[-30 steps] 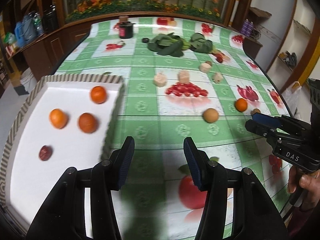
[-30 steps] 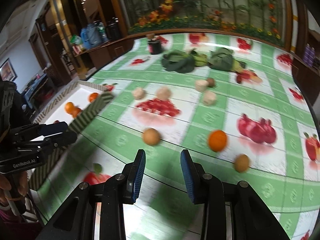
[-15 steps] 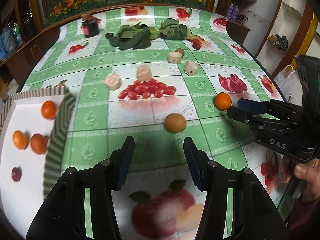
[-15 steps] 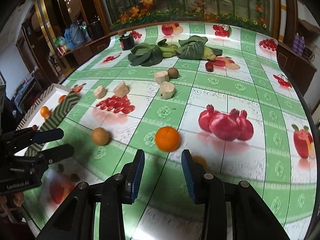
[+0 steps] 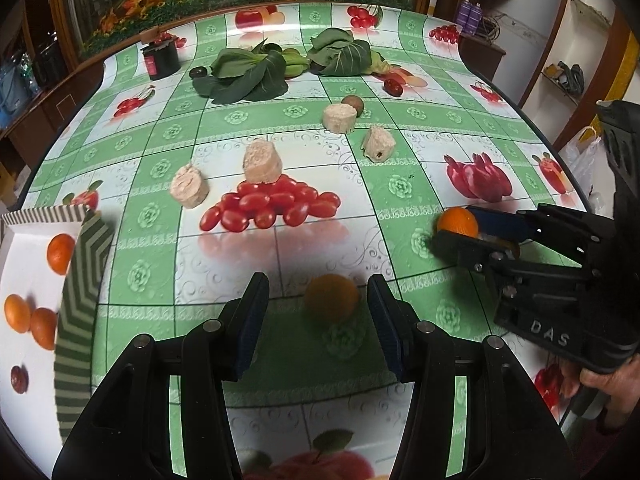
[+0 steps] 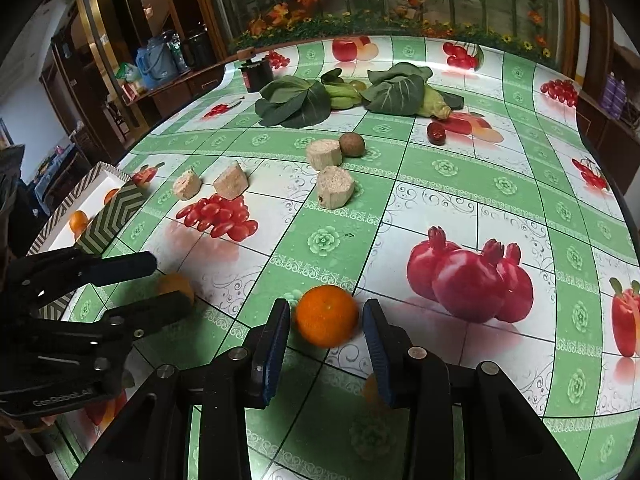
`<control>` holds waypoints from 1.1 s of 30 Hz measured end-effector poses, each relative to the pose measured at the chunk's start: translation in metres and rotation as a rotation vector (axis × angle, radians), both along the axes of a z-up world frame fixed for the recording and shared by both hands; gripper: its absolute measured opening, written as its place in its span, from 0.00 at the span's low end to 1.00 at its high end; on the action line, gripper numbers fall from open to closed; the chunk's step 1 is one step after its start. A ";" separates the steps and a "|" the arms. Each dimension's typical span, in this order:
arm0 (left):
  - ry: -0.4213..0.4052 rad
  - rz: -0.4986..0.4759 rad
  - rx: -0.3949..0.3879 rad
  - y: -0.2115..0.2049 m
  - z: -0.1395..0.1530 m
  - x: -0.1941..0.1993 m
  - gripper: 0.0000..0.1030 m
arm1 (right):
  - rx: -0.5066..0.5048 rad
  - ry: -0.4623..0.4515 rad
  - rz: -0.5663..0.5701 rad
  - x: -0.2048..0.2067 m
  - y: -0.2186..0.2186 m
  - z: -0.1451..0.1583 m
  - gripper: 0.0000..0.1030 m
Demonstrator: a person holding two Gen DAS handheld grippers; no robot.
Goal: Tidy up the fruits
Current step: 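Grasp a brown kiwi with the left gripper while the right gripper grasps an orange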
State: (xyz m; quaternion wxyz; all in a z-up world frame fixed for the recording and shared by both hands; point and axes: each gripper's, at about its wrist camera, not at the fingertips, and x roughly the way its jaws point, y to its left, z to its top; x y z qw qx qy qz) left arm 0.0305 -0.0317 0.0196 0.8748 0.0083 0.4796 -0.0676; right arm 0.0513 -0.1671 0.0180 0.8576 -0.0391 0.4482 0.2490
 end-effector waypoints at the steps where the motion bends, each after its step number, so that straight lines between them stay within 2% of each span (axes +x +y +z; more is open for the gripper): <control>1: 0.002 0.000 0.003 -0.001 -0.001 0.001 0.49 | -0.002 -0.003 0.002 0.000 0.000 0.000 0.36; 6: 0.008 0.007 0.013 -0.002 -0.007 0.006 0.49 | -0.003 -0.015 -0.005 0.000 0.001 -0.001 0.32; 12: -0.013 -0.007 -0.014 -0.001 -0.007 0.006 0.49 | -0.007 -0.024 -0.007 0.000 0.000 -0.001 0.30; 13: -0.018 -0.011 -0.014 -0.001 -0.007 0.006 0.47 | -0.007 -0.024 -0.007 0.000 0.001 -0.001 0.30; 15: -0.027 -0.017 -0.008 -0.002 -0.007 0.005 0.32 | -0.006 -0.024 -0.008 0.000 0.000 -0.001 0.29; 17: -0.028 -0.020 -0.013 -0.001 -0.007 0.004 0.27 | -0.005 -0.023 -0.009 0.000 0.000 -0.001 0.29; 23: -0.015 -0.015 -0.061 0.014 -0.004 -0.006 0.27 | -0.009 -0.028 -0.013 -0.007 -0.001 0.002 0.29; 28: -0.034 -0.014 -0.084 0.028 0.007 -0.027 0.27 | 0.014 -0.042 -0.005 -0.018 0.003 0.011 0.29; 33: -0.053 -0.020 -0.084 0.038 0.018 -0.045 0.27 | 0.029 -0.049 0.018 -0.031 0.017 0.016 0.29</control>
